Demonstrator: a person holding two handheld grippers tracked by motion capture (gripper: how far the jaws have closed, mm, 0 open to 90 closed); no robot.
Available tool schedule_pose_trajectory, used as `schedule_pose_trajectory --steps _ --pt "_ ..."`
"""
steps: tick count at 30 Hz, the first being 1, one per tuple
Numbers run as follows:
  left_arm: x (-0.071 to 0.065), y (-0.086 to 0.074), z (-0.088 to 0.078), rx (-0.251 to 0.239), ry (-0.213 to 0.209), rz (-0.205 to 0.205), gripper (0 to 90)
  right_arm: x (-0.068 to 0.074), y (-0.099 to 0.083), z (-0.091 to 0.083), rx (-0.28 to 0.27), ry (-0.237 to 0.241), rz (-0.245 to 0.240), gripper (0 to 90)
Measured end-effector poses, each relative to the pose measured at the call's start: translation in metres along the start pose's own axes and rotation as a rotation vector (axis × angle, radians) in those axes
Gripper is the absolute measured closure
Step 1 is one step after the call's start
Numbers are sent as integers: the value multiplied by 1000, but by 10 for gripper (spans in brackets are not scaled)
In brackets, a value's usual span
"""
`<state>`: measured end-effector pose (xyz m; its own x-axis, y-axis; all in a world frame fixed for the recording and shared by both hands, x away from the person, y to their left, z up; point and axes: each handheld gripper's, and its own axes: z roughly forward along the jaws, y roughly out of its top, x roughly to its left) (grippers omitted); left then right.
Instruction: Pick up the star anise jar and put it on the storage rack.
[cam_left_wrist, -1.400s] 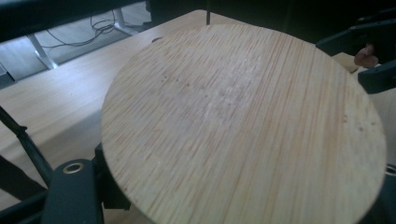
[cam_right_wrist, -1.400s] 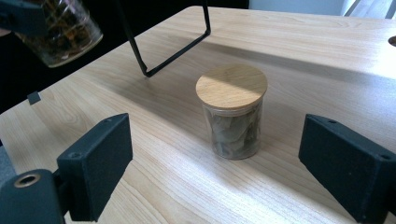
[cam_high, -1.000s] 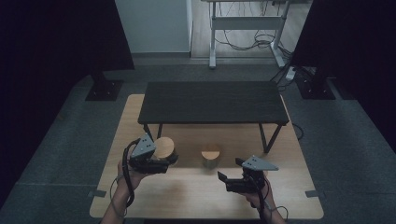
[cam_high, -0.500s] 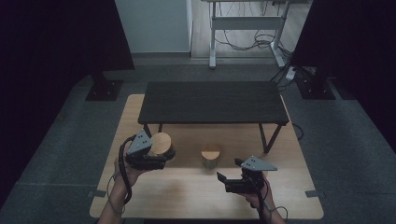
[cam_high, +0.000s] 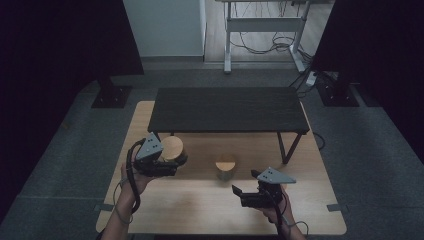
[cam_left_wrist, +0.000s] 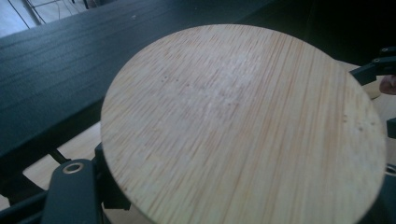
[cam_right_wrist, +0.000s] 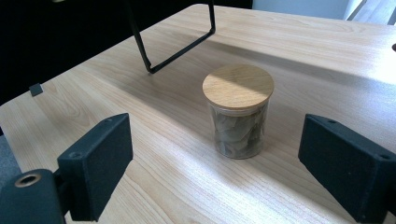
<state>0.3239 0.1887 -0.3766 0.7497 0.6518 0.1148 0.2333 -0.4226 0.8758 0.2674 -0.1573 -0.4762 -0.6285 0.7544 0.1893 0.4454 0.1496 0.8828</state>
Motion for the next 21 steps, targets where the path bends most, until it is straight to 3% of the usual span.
schedule_pose_trajectory --steps 10,21 --pt "4 14 4 8 2 28 257 0 -1 1 4 -1 -2 95" --pt "11 23 8 4 9 24 258 1 -1 1 9 -2 -12 95"
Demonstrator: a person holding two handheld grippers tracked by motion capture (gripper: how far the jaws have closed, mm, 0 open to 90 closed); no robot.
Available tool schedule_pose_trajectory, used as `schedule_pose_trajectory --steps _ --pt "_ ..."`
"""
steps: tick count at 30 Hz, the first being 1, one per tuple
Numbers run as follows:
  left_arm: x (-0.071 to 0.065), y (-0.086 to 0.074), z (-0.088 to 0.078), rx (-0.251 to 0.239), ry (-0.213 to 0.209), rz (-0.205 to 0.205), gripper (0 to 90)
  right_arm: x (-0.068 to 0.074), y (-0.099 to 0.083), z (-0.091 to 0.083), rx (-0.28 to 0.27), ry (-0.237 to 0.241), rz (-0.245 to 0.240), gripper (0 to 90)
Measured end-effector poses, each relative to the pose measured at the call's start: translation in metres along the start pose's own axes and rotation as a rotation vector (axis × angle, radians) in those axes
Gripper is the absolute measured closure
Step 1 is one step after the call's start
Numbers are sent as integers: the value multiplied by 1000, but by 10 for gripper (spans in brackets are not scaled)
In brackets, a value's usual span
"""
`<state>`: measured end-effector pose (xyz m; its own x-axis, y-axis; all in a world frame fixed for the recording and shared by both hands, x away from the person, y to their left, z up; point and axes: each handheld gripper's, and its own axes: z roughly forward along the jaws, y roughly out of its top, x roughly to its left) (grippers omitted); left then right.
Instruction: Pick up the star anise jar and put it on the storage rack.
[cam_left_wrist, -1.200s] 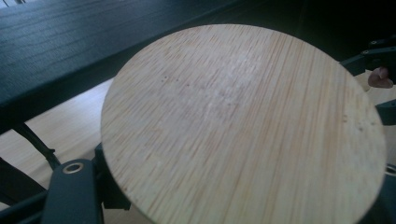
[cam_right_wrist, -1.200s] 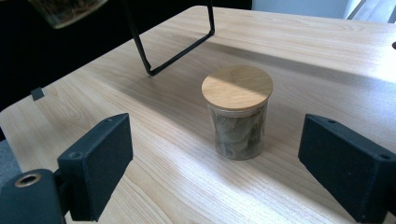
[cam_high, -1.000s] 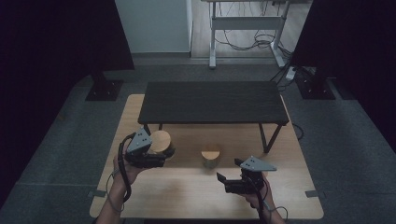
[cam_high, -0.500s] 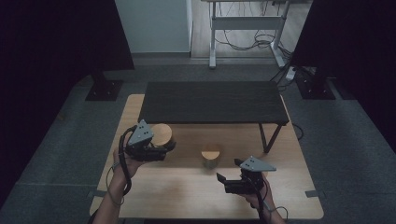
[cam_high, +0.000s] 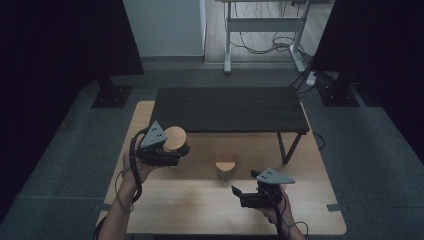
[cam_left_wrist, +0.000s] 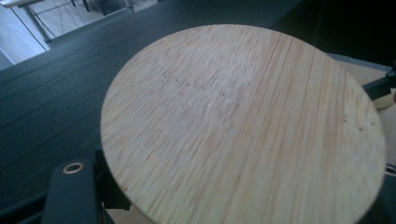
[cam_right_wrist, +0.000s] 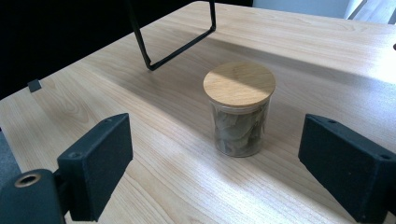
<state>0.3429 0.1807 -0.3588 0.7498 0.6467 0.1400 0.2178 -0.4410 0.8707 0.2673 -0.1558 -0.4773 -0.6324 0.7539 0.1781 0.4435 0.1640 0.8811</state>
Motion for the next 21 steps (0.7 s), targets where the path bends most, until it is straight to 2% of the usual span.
schedule_pose_trajectory --steps 5,10,21 --pt "2 3 2 -8 5 -2 257 1 0 1 6 -3 -6 95" --pt "4 8 5 -8 -2 18 257 4 0 2 13 4 -20 94" --pt "10 20 11 -10 -4 49 257 3 -2 4 22 6 -18 93"
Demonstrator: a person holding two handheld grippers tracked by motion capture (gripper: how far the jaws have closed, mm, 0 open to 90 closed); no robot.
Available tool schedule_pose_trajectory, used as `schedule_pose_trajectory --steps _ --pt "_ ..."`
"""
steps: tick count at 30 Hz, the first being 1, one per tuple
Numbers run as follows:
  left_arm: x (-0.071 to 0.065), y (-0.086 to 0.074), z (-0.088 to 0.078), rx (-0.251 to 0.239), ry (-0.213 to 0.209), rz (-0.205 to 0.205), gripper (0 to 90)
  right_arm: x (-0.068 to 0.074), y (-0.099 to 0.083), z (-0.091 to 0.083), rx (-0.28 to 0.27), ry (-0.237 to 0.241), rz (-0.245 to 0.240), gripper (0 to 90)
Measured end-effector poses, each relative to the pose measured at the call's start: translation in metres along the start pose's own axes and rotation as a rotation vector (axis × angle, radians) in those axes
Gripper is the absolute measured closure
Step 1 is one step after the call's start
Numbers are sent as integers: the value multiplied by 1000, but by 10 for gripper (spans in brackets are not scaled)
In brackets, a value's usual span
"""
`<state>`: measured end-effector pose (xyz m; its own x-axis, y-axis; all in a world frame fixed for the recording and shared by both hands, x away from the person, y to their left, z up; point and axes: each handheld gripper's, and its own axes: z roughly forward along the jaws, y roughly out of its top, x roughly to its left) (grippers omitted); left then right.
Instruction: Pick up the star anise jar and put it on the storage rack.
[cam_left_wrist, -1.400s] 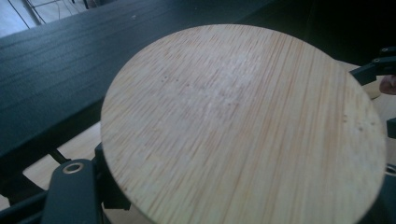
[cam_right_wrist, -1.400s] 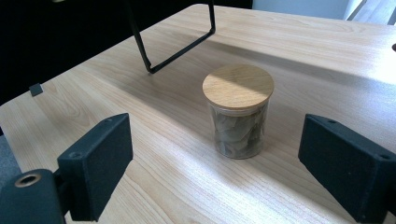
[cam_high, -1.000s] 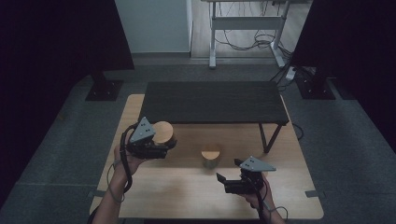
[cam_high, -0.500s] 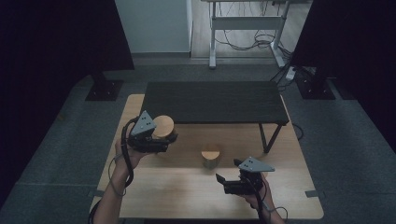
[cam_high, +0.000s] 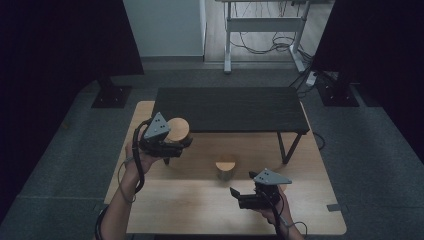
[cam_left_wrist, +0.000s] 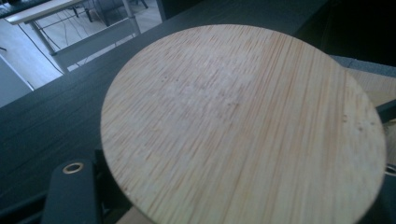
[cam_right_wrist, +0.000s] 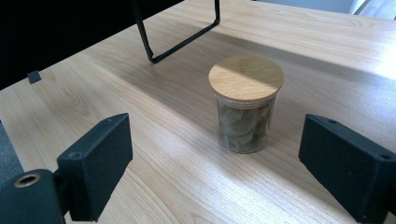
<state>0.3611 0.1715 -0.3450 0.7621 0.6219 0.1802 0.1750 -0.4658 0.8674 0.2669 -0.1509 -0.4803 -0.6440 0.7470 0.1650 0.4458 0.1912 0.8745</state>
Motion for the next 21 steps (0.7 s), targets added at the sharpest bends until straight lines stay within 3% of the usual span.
schedule_pose_trajectory --steps 10,21 --pt "4 2 9 1 -3 16 257 -3 -1 1 5 -8 4 93" --pt "18 9 18 -5 7 16 257 -4 -3 2 10 -12 6 93"
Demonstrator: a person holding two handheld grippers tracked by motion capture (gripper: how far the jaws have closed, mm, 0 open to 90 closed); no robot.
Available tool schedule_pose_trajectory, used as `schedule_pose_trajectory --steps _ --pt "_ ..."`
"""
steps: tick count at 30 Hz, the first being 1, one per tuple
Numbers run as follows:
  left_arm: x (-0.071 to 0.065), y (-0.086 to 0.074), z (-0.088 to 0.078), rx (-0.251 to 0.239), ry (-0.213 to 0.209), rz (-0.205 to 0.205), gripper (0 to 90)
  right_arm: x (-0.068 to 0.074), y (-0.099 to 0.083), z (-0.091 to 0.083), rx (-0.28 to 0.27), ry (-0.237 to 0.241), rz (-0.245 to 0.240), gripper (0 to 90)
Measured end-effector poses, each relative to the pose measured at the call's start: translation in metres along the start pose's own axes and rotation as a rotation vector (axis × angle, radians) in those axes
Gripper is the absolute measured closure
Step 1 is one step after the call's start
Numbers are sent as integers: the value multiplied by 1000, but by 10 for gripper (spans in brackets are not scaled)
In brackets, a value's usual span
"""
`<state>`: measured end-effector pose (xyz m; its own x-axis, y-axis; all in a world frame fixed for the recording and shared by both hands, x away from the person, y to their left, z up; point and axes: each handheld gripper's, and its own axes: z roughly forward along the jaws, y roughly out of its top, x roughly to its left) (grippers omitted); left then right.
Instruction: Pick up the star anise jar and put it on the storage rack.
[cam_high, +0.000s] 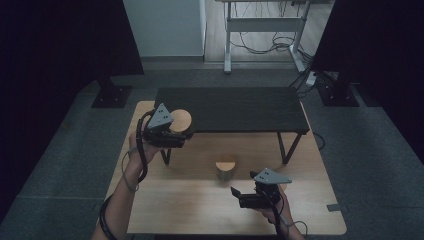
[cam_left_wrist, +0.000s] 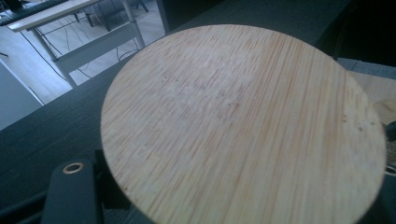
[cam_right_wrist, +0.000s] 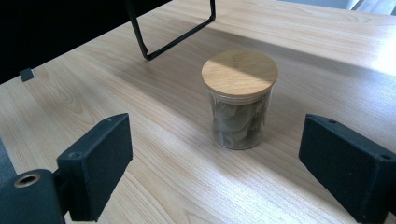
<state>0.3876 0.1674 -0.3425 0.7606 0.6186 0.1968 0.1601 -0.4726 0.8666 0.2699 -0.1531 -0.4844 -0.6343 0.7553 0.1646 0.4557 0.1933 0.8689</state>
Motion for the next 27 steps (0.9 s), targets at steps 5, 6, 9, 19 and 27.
schedule_pose_trajectory --steps 5,6,9,19,27 --pt "3 4 7 -4 0 9 257 0 -1 -1 0 -4 0 93" --pt "3 4 8 -5 -3 10 257 0 -1 -2 0 -4 1 93" --pt "4 6 11 -7 -6 12 258 1 -1 -2 1 -4 0 93" --pt "12 15 19 -6 2 14 257 1 -3 -1 7 -6 2 92" --pt "19 22 25 -3 23 19 257 2 -2 -3 3 -4 0 93"
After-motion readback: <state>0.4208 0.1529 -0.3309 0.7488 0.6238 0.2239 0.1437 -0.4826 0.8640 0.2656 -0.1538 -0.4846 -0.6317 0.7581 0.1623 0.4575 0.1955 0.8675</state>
